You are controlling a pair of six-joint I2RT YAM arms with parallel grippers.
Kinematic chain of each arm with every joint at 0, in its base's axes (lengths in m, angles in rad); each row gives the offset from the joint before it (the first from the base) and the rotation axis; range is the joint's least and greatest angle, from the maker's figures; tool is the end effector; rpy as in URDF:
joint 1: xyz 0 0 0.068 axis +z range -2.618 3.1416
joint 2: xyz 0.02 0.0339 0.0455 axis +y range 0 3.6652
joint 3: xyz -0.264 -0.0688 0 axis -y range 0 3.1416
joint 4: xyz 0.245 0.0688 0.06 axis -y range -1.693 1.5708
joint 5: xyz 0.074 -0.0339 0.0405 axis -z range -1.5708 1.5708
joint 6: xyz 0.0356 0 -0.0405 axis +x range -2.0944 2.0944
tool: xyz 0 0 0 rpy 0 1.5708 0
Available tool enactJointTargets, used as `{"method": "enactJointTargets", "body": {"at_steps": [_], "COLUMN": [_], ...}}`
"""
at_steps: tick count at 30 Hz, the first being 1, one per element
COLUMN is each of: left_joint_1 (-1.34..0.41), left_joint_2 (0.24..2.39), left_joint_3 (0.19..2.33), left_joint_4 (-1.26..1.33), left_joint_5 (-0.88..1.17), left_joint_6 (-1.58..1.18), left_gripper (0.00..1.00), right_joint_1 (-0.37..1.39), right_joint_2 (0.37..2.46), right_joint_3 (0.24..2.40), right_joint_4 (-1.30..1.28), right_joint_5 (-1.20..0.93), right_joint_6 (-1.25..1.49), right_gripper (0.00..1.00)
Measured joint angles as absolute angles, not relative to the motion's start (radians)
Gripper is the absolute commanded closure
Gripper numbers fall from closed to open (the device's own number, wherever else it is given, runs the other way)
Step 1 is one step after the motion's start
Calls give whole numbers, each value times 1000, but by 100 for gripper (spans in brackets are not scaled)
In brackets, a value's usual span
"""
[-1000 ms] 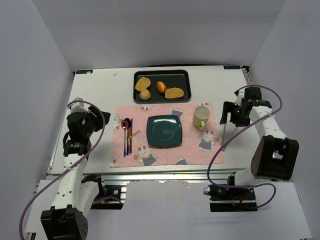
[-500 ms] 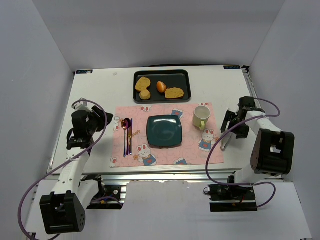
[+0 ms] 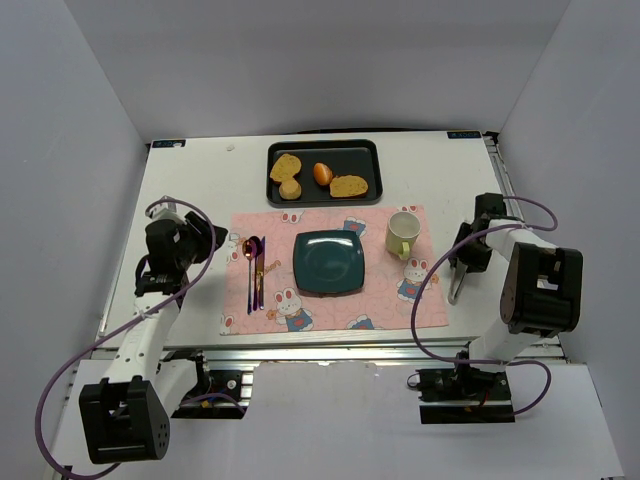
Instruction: Place the bread
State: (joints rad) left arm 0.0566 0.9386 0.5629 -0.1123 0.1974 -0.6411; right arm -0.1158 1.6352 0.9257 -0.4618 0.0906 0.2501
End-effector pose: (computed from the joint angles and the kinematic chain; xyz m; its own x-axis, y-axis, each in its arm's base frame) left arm 0.2102 0.0049 0.2413 -0.4454 -0.6126 -0.6529 -0.1858 0.7766 -0.6020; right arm 0.3021 -0.0384 0.1620 -0.8495 0.3470 -0.3975 0.3718 0.9282 0.0155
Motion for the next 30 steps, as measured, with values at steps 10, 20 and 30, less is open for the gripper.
{"method": "enactJointTargets", "body": {"at_steps": [10, 20, 30], "left_joint_1": [57, 57, 52], "left_joint_2": [911, 867, 826], "left_joint_3": [563, 562, 549], "left_joint_4": [-109, -73, -69], "left_joint_5": [198, 208, 226], "left_joint_6": [-656, -694, -716], "left_gripper": [41, 41, 41], "right_joint_1": [-116, -111, -18], "right_joint_2": [1601, 1392, 1429], "right_joint_3": [899, 1109, 1272], "right_joint_4": [-411, -374, -391], "right_joint_5": [104, -269, -528], "right_joint_6": [157, -203, -308], "right_gripper": [87, 79, 59]}}
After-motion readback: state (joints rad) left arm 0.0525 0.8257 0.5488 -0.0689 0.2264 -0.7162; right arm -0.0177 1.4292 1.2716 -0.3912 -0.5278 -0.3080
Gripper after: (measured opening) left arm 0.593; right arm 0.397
